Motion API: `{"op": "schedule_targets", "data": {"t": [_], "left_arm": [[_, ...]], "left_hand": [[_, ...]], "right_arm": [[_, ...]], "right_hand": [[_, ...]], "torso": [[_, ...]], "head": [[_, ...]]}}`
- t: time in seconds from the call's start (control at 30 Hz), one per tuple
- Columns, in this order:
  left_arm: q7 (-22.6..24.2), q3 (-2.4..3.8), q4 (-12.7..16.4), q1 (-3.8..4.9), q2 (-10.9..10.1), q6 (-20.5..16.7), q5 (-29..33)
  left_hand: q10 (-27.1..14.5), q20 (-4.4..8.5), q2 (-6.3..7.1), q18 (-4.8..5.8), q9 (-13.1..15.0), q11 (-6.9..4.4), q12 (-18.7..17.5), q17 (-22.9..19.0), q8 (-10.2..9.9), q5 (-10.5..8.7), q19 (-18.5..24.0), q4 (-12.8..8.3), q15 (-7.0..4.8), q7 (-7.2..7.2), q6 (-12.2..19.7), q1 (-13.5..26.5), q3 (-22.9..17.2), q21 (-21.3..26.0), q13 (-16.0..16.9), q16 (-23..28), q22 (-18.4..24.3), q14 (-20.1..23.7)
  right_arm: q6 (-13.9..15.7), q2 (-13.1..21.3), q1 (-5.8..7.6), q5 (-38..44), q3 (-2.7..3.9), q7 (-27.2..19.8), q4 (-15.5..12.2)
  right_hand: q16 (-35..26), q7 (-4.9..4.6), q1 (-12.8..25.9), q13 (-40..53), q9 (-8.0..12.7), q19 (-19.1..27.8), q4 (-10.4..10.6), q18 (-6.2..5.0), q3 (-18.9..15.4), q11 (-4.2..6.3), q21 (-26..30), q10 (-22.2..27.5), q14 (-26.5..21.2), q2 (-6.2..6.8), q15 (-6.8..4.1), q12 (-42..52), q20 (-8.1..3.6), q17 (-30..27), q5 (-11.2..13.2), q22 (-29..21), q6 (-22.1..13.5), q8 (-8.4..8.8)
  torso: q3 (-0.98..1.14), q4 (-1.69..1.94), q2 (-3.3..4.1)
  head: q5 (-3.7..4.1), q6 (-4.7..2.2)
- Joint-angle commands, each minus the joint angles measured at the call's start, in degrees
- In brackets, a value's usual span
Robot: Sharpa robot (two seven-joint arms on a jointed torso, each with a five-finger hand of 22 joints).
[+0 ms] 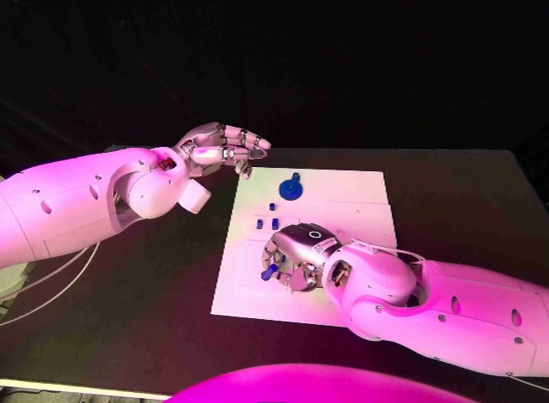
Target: Assemble the parts on the task board
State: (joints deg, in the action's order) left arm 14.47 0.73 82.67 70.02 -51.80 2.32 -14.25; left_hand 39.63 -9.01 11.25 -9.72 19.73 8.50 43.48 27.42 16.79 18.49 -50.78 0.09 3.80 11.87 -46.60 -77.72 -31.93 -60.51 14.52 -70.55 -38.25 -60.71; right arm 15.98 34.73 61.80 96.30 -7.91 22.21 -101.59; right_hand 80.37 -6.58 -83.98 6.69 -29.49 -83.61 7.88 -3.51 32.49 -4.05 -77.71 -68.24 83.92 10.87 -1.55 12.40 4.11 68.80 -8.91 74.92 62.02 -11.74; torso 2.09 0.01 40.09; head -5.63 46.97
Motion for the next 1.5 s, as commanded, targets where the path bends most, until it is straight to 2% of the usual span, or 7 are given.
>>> {"op": "schedule_targets", "data": {"t": [0.03,0.67,0.93,1.13,1.2,1.33,1.5], "left_arm": [[0.18,0.03,0.15,0.02,0.03,0.96,-0.04],[-0.01,0.03,0.22,0.03,0.05,1.05,-0.08],[-0.06,0.03,0.14,0.03,0.17,1.11,-0.09],[-0.16,0.03,0.13,0.03,0.17,1.12,-0.09],[-0.18,0.03,0.13,0.03,0.16,1.13,-0.09],[-0.21,0.03,0.14,0.03,0.14,1.15,-0.10],[-0.24,0.03,0.12,0.03,0.11,1.19,-0.10]], "left_hand": [[-0.38,-0.42,-0.18,-0.91,0.04,0.10,-0.11,-0.06,0.15,-0.07,0.02,0.08,0.28,0.28,0.52,0.31,0.32,0.37,-0.05,-0.34,0.08,0.21],[-0.45,-0.44,-0.22,-0.92,0.04,0.10,-0.08,-0.10,0.23,-0.06,0.03,0.06,0.28,0.28,0.59,0.31,0.35,0.39,-0.15,-0.39,0.11,0.25],[-0.45,-0.44,-0.22,-0.92,0.04,0.10,-0.08,-0.10,0.23,-0.06,0.03,0.06,0.28,0.28,0.59,0.31,0.35,0.39,-0.15,-0.39,0.11,0.25],[-0.47,-0.45,-0.27,-0.91,0.04,0.11,-0.06,-0.12,0.27,-0.05,0.03,0.10,0.29,0.29,0.61,0.36,0.36,0.41,-0.19,-0.41,0.13,0.27],[-0.47,-0.45,-0.27,-0.91,0.04,0.11,-0.06,-0.12,0.27,-0.05,0.03,0.10,0.29,0.29,0.61,0.36,0.36,0.41,-0.19,-0.41,0.13,0.27],[-0.47,-0.45,-0.27,-0.91,0.04,0.11,-0.06,-0.12,0.27,-0.05,0.03,0.10,0.29,0.29,0.61,0.36,0.36,0.41,-0.19,-0.41,0.13,0.27],[-0.47,-0.45,-0.27,-0.91,0.04,0.11,-0.06,-0.12,0.27,-0.05,0.03,0.10,0.29,0.29,0.61,0.36,0.36,0.41,-0.19,-0.41,0.13,0.27]], "right_arm": [[-1.83,0.19,-0.07,1.12,-0.04,0.86,-0.24],[-4.60,-1.78,-0.06,2.47,-0.07,5.13,0.55],[-4.27,-2.79,-0.07,2.61,-0.25,4.33,0.92],[-2.66,-2.80,-0.07,2.21,-0.31,2.96,0.78],[-2.01,-2.72,-0.07,2.12,-0.33,2.58,0.79],[-0.62,-2.47,-0.07,2.04,-0.36,1.96,0.82],[2.18,-2.07,-0.07,2.00,-0.38,1.21,0.75]], "right_hand": [[-0.03,0.01,0.27,0.05,-0.10,-0.27,-0.23,0.44,0.00,1.32,0.01,-1.84,2.26,-0.03,-0.11,0.32,0.13,0.07,-0.17,3.67,0.55,-0.11],[-0.25,-0.05,0.88,0.16,-0.22,-0.07,-0.39,0.35,0.04,1.21,0.38,-1.75,2.14,0.16,-0.04,0.05,0.18,-0.41,-0.25,3.38,0.37,-0.10],[-0.50,-0.13,2.10,0.28,-0.20,0.24,-0.36,0.23,0.02,1.03,0.92,-1.27,1.99,0.81,0.14,-0.53,0.33,-0.89,0.13,3.01,-0.35,0.27],[-0.10,-1.09,4.60,-0.46,0.72,1.14,0.49,-0.12,-0.52,-0.30,2.69,1.86,2.17,3.36,1.31,-3.08,0.96,-0.39,0.49,1.68,-3.08,2.36],[-0.94,-1.44,4.88,-1.16,1.07,2.71,0.65,-0.78,-0.76,-0.94,5.75,4.24,1.65,4.27,1.81,-4.55,1.51,-2.12,0.74,-0.88,-3.69,2.97],[-2.73,-1.58,4.41,-2.10,1.93,5.01,0.59,-1.79,-2.29,-1.58,10.42,7.44,0.29,4.78,2.34,-5.71,2.29,-5.57,1.00,-4.61,-5.67,4.56],[-4.01,-0.89,2.61,-2.75,3.41,6.77,0.87,-2.55,-6.83,-2.32,14.65,10.70,-1.08,4.20,2.98,-5.20,2.95,-8.28,1.09,-7.70,-8.35,6.76]], "torso": [[-0.01,0.05,0.00],[0.00,0.03,0.02],[-0.01,0.09,-0.03],[0.00,0.03,-0.01],[0.00,-0.03,-0.03],[0.03,-0.02,0.01],[0.05,0.03,0.01]], "head": [[0.01,0.05],[0.21,-0.06],[0.35,-0.13],[0.32,-0.24],[0.32,-0.25],[0.31,-0.27],[0.38,-0.32]]}}
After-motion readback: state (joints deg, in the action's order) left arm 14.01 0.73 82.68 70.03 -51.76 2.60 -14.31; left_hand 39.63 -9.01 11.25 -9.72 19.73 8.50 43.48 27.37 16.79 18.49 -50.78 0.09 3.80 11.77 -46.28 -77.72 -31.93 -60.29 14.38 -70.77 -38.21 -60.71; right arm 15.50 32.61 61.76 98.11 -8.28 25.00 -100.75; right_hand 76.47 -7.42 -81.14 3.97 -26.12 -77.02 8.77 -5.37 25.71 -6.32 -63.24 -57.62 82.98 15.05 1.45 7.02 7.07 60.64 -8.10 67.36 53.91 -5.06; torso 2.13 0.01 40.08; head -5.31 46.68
